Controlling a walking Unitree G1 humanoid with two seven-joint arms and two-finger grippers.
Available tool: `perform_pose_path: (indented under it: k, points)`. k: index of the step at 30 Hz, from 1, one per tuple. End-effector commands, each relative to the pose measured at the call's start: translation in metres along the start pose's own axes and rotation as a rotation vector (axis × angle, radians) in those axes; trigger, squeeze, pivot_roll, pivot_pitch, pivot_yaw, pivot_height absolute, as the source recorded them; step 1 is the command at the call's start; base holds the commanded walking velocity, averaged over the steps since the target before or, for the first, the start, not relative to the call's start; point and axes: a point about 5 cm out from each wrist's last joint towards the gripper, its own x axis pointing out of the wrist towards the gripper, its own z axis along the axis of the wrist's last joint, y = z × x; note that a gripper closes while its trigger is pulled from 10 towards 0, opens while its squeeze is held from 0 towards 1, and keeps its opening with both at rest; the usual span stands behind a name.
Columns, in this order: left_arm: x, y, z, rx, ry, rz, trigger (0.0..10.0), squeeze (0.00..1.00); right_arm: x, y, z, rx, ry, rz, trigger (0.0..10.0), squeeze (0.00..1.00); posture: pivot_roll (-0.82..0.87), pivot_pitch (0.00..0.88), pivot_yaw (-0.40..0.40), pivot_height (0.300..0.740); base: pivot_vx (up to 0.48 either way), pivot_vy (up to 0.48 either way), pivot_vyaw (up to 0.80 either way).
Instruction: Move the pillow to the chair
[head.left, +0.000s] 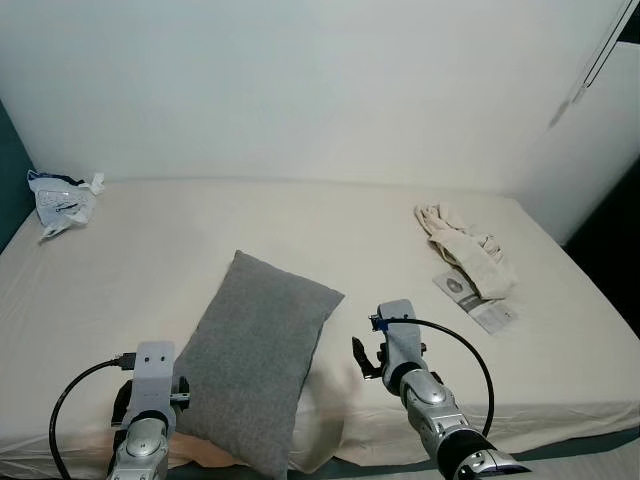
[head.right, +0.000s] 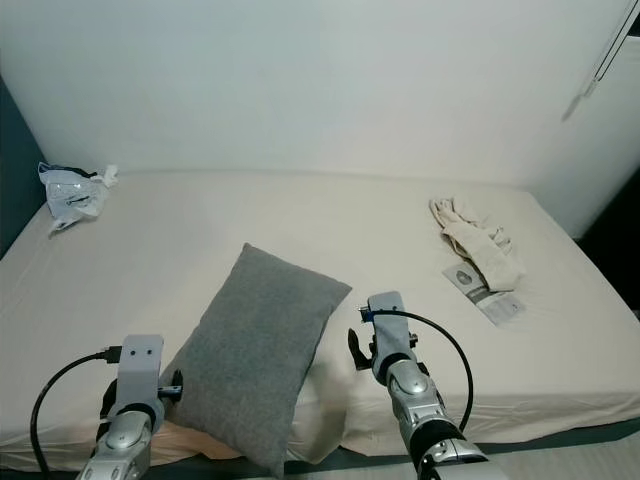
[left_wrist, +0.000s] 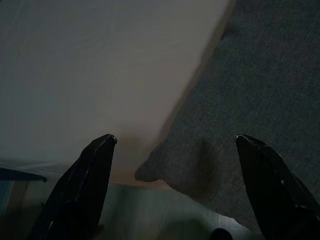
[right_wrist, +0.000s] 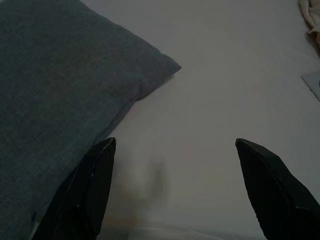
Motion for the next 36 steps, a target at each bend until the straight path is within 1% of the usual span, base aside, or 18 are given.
perform_pose_path:
  k: [1,6,10,12,13,15,18,21,23,25,26,27,28,30,31,32,34,36]
  points:
    - [0.001,0.000,-0.002,0.021,0.020,-0.011,10.0,0.00,-0.002,-0.002,-0.006,0.006,0.022,-0.012,10.0,0.00,0.13,0.061,-0.095,0.740,0.000,0.000,0.00]
    - [0.005,-0.006,0.007,0.017,0.002,-0.018,10.0,0.00,-0.004,-0.005,-0.011,0.008,0.033,-0.026,10.0,0.00,0.13,0.064,-0.099,0.740,0.000,0.000,0.00]
    - [0.004,-0.009,0.007,0.019,0.000,-0.021,10.0,0.00,-0.006,-0.008,-0.015,0.022,0.058,-0.039,10.0,0.00,0.13,0.077,-0.099,0.740,0.000,0.000,0.00]
    - [0.002,-0.007,0.003,0.022,0.008,-0.024,10.0,0.00,-0.003,-0.004,-0.005,0.047,-0.015,-0.017,10.0,0.00,0.11,0.077,-0.078,0.740,0.000,0.000,0.00]
    - [0.002,-0.007,0.003,0.022,0.008,-0.024,10.0,0.00,-0.003,-0.004,-0.005,0.047,-0.015,-0.017,10.0,0.00,0.11,0.077,-0.078,0.740,0.000,0.000,0.00]
    - [0.002,-0.004,-0.002,0.021,0.027,-0.025,10.0,0.00,-0.001,0.000,0.008,0.066,-0.093,0.009,10.0,0.00,0.10,0.077,-0.063,0.740,0.000,0.000,0.00]
    - [0.002,-0.004,-0.002,0.022,0.032,-0.027,10.0,0.00,-0.001,-0.001,0.010,0.063,-0.101,0.010,10.0,0.00,0.09,0.082,-0.059,0.740,0.000,0.000,0.00]
    - [0.006,-0.009,0.005,0.015,0.019,-0.032,10.0,0.00,-0.001,-0.004,0.012,0.079,-0.120,-0.002,10.0,0.00,0.12,0.074,-0.080,0.740,0.000,0.000,0.00]
    - [0.011,-0.009,0.018,0.002,-0.018,-0.022,10.0,0.00,0.000,-0.005,0.024,0.104,-0.184,-0.015,10.0,0.00,0.12,0.071,-0.082,0.740,0.000,0.000,0.00]
    - [0.012,-0.007,0.022,0.003,-0.027,-0.018,10.0,0.00,0.004,-0.002,0.026,0.110,-0.161,-0.005,10.0,0.00,0.13,0.075,-0.079,0.740,0.000,0.000,0.00]
    - [0.011,-0.006,0.020,0.008,-0.024,-0.017,10.0,0.00,0.005,0.000,0.020,0.079,-0.092,-0.003,10.0,0.00,0.13,0.076,-0.080,0.740,0.000,0.000,0.00]
    - [0.011,-0.006,0.020,0.008,-0.024,-0.017,10.0,0.00,0.005,0.000,0.020,0.079,-0.092,-0.003,10.0,0.00,0.13,0.076,-0.080,0.740,0.000,0.000,0.00]
    - [0.009,-0.004,0.015,0.017,-0.014,-0.015,10.0,0.00,0.004,0.001,0.010,-0.005,-0.017,-0.009,10.0,0.00,0.13,0.070,-0.081,0.740,0.000,0.000,0.00]
    - [0.007,-0.002,0.011,0.015,-0.013,-0.009,10.0,0.00,0.002,-0.001,0.009,0.004,-0.044,-0.027,10.0,0.00,0.13,0.069,-0.085,0.740,0.000,0.000,0.00]
    - [0.006,-0.001,0.009,0.008,-0.015,-0.003,10.0,0.00,0.001,-0.003,0.009,0.049,-0.064,-0.036,10.0,0.00,0.14,0.071,-0.089,0.740,0.000,0.000,0.00]
    - [0.004,0.003,0.008,-0.030,-0.027,0.012,10.0,0.00,0.000,-0.005,0.008,0.092,-0.076,-0.047,10.0,0.00,0.14,0.075,-0.091,0.740,0.000,0.000,0.00]
    - [0.003,0.004,0.008,-0.054,-0.036,0.021,10.0,0.00,-0.001,-0.006,0.007,0.096,-0.076,-0.049,10.0,0.00,0.14,0.076,-0.091,0.740,0.000,0.000,0.00]
    - [0.000,0.009,0.000,-0.066,-0.017,0.053,10.0,0.00,-0.003,-0.005,-0.001,0.108,-0.050,-0.029,10.0,0.00,0.15,0.079,-0.097,0.740,0.000,0.000,0.00]
